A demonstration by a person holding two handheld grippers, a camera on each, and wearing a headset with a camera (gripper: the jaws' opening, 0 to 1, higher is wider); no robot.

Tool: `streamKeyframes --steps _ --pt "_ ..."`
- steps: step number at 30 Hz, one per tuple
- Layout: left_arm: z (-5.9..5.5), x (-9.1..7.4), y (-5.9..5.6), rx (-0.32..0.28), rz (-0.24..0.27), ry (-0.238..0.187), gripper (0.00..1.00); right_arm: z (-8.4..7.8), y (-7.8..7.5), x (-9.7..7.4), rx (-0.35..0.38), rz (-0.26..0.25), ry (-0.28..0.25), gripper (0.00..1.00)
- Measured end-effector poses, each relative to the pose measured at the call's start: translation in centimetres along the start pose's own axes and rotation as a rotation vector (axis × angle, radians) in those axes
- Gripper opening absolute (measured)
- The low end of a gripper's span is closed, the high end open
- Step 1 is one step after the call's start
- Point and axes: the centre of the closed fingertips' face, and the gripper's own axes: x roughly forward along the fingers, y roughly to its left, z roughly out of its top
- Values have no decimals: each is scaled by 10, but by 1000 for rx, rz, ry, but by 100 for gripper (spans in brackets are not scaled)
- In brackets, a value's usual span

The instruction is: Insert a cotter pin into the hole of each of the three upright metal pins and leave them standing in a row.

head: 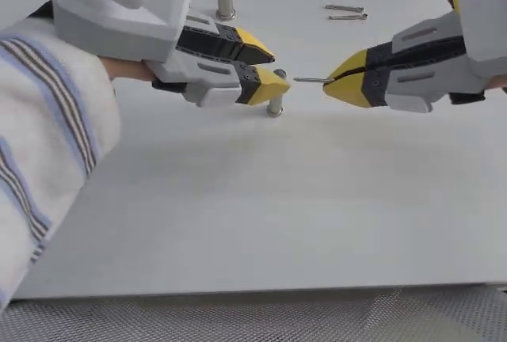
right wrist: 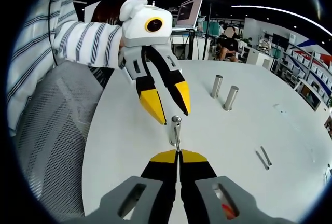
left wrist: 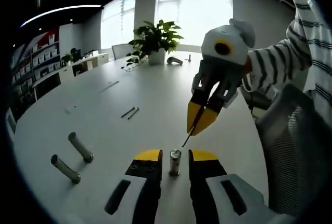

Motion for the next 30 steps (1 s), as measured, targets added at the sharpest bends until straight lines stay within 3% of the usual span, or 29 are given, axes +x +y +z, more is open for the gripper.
streamKeyframes --steps 6,30 --pt "-3 3 0 -7 -11 10 7 -3 -7 3 24 7 -8 0" --pt "-7 1 -2 54 1 35 5 4 -3 12 -24 35 -3 0"
